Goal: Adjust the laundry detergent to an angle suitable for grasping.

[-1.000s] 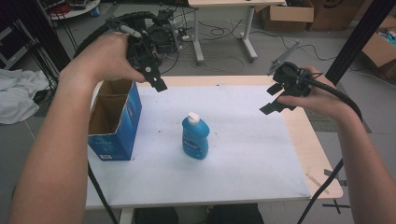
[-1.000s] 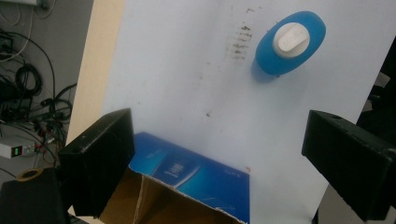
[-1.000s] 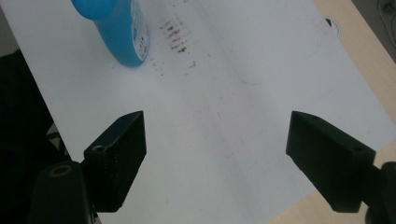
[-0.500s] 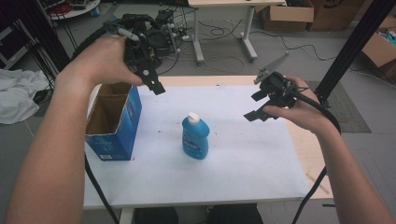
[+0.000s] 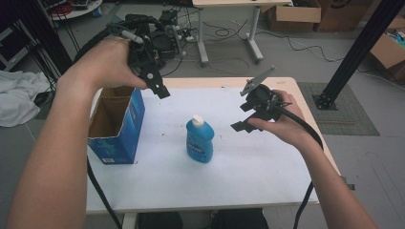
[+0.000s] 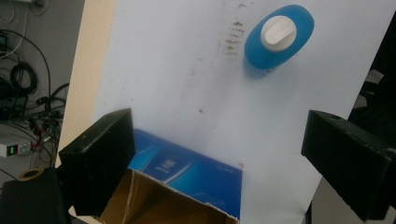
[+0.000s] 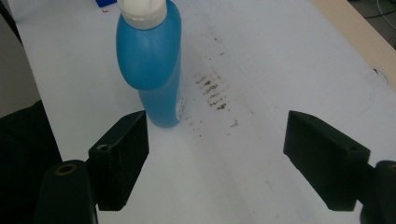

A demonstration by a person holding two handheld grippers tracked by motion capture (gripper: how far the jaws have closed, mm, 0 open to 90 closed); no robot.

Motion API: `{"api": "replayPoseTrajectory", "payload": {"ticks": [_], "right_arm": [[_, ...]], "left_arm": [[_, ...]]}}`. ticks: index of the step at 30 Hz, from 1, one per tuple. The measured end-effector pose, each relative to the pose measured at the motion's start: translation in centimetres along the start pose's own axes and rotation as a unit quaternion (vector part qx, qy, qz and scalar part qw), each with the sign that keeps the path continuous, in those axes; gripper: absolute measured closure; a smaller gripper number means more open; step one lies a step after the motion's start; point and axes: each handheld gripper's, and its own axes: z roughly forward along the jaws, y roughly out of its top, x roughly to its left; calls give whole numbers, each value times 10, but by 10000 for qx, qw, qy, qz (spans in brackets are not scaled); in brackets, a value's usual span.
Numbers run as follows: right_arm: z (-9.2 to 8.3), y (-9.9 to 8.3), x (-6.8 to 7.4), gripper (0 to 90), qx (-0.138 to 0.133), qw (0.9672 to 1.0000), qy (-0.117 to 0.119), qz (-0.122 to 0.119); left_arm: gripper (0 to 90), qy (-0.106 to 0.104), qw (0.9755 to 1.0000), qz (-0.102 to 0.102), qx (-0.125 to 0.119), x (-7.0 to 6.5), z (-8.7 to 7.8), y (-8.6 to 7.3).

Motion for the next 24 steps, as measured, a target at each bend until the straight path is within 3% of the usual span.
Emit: {"api": "replayPoseTrajectory", "payload": {"ticks": [24], "right_arm": [[54,21,33,224,65,9998,167,3]], "left_arm": [[108,-23,10000,-33,32,-3,2,-4]]}}
